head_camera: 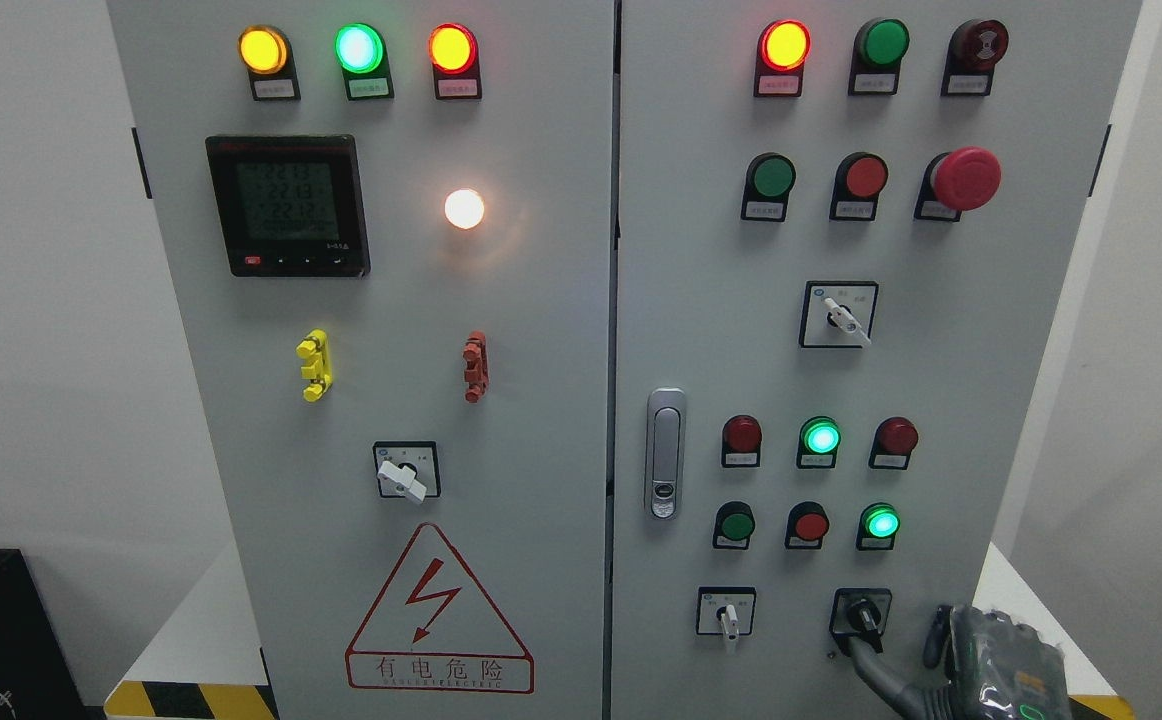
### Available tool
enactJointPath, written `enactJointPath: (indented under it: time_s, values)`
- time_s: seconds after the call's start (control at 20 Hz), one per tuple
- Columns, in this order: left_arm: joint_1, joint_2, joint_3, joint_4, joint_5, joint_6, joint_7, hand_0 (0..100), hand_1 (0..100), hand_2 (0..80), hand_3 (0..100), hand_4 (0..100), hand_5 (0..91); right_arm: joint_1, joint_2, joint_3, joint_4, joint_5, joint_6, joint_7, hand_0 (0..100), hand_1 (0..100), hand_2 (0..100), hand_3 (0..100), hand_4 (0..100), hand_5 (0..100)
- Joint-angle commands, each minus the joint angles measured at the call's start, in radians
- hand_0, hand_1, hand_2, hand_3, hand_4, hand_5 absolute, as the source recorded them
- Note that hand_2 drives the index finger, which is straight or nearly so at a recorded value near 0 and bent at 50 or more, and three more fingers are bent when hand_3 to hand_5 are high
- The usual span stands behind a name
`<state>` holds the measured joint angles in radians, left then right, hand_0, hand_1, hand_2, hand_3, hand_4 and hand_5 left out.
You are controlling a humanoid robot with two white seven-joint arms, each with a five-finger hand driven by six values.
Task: Flip black knob to close circuit
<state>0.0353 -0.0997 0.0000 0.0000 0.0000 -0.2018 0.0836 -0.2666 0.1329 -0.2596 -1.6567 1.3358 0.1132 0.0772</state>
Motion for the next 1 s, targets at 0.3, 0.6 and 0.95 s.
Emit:
enactJointPath:
  time_s: [0.3, 0.6, 0.95]
  values:
    - [0.000, 0.000, -0.021, 0.021, -0.021, -0.001, 0.001, 0, 0, 0.0, 0, 0, 0.0, -0.010, -0.004, -0.038, 0.005, -0.001, -0.003, -0.002, 0, 26, 77, 93, 72, 73]
    - [0.000, 0.000, -0.021, 0.021, -0.021, -0.001, 0.001, 0, 0, 0.0, 0, 0, 0.0, -0.011, -0.006, -0.038, 0.005, -0.004, -0.003, 0.001, 0, 27, 77, 92, 72, 73]
    - [0.000, 0.000, -0.021, 0.021, -0.021, -0.001, 0.001, 0, 0, 0.0, 0, 0, 0.0, -0.019, -0.006, -0.040, 0.003, -0.007, -0.003, 0.001, 0, 27, 77, 92, 72, 72]
